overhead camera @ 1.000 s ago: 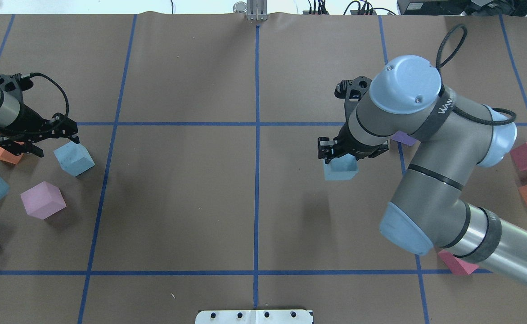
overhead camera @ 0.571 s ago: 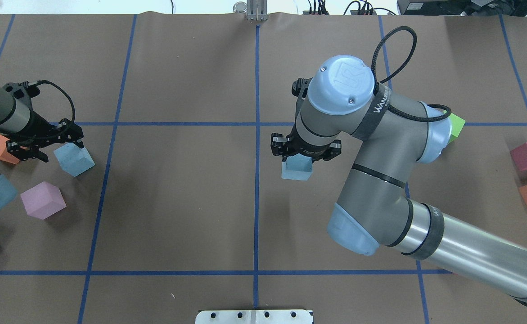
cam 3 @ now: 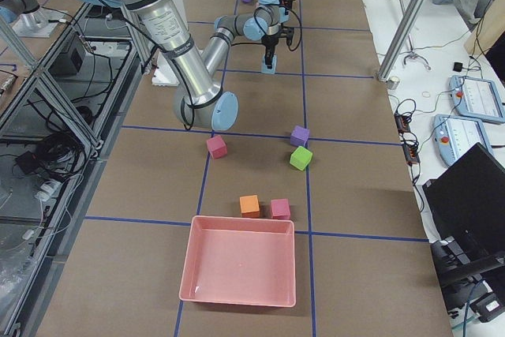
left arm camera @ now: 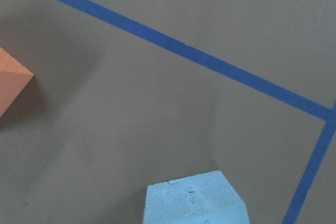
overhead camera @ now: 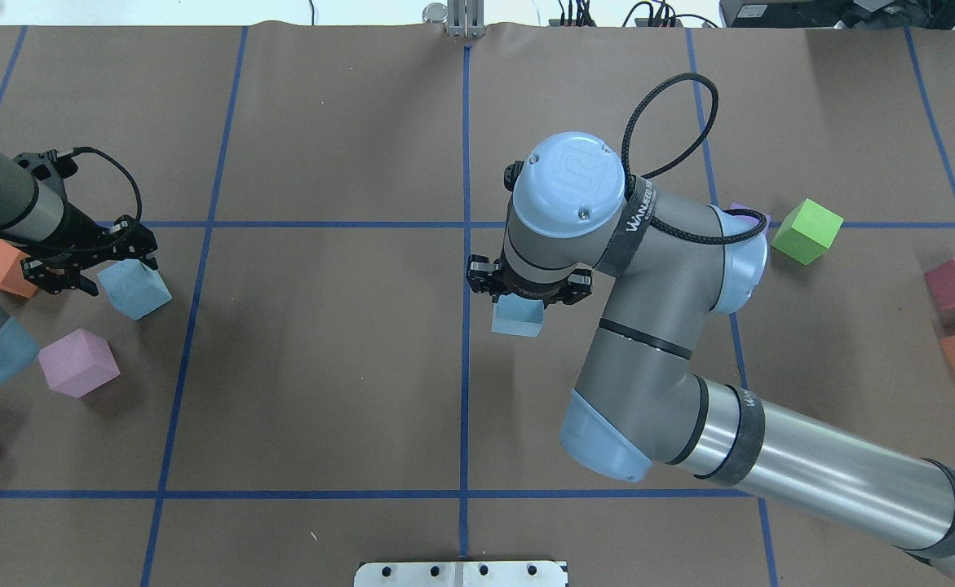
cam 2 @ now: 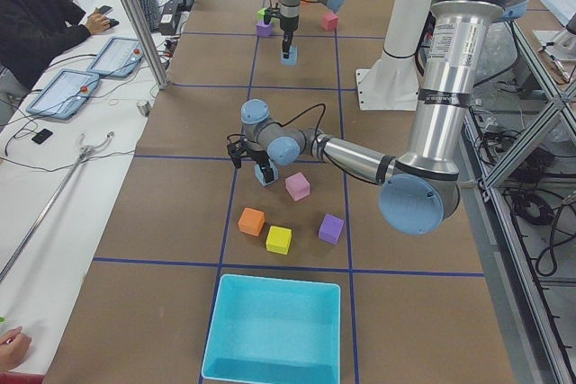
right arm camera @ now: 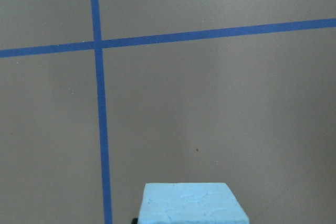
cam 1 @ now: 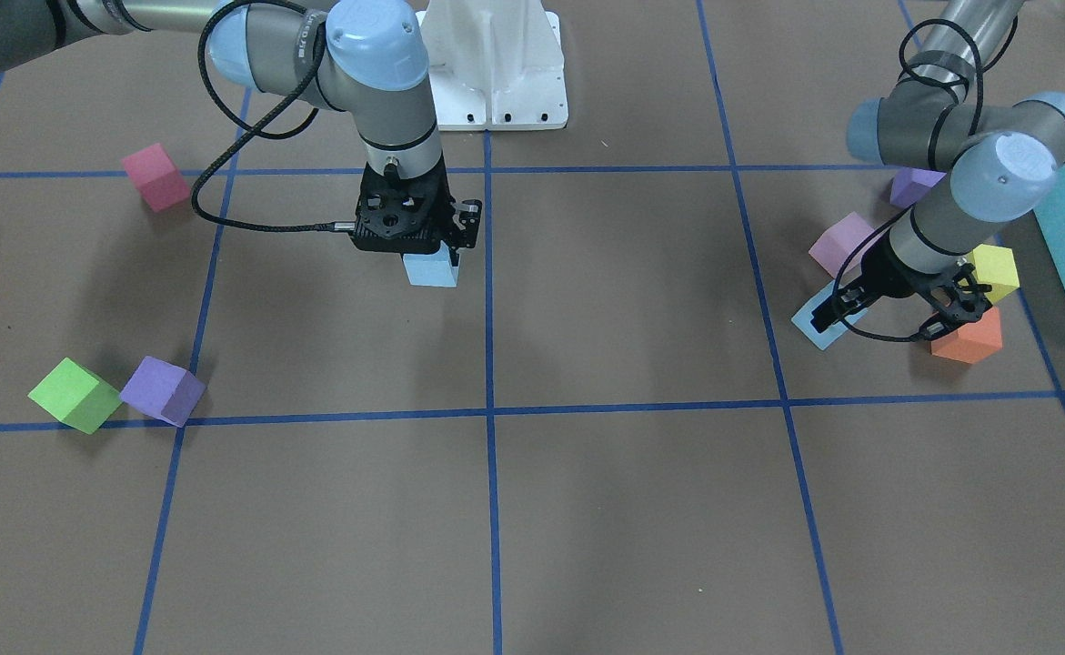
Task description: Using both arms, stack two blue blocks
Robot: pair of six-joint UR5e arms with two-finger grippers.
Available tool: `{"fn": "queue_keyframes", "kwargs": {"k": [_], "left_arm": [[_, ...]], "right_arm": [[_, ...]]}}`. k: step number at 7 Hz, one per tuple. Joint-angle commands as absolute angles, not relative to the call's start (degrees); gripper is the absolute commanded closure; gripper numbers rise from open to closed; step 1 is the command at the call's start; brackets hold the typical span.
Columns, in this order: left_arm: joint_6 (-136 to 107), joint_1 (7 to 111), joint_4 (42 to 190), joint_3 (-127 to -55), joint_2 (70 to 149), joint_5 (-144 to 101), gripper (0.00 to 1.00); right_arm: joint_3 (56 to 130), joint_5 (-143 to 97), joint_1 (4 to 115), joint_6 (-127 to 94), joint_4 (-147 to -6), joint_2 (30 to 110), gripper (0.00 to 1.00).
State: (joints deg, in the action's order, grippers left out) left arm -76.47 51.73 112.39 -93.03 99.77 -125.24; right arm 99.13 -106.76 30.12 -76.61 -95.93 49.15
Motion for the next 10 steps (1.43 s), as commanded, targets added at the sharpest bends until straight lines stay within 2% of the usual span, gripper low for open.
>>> {"fn": "queue_keyframes", "kwargs": {"k": [1, 2, 3, 4, 5, 7, 10], "left_arm": [[-77.26, 51.24, 112.50, -92.38, 100.63, -125.24, 0.15], [-77.34, 51.24, 112.50, -92.03, 100.72, -125.24, 0.19], [-77.26, 51.24, 112.50, -91.93, 100.72, -125.24, 0.30], [-77.17, 51.24, 112.50, -91.85, 100.72, -125.24, 0.34], [-77.17, 51.24, 112.59, -91.32, 100.72, -125.16, 0.42], [-76.82, 50.98, 112.59, -91.14, 101.16, -123.22, 0.49], [-76.55, 50.98, 112.06, -92.20, 102.22, -124.01, 0.50]], "right_arm": [[96.61, -104.34, 27.96, -78.13, -95.45, 47.90, 0.35], [94.24, -103.28, 26.99, -78.48, -95.36, 46.25, 0.35], [93.87, -103.18, 26.55, -78.49, -95.27, 46.06, 0.35], [93.78, -102.84, 25.67, -78.66, -95.27, 46.58, 0.35], [91.95, -100.57, 24.71, -78.58, -94.32, 46.76, 0.35], [88.16, -99.93, 23.73, -79.19, -85.98, 48.16, 0.34], [88.59, -101.33, 24.78, -79.19, -86.75, 46.14, 0.32]]}}
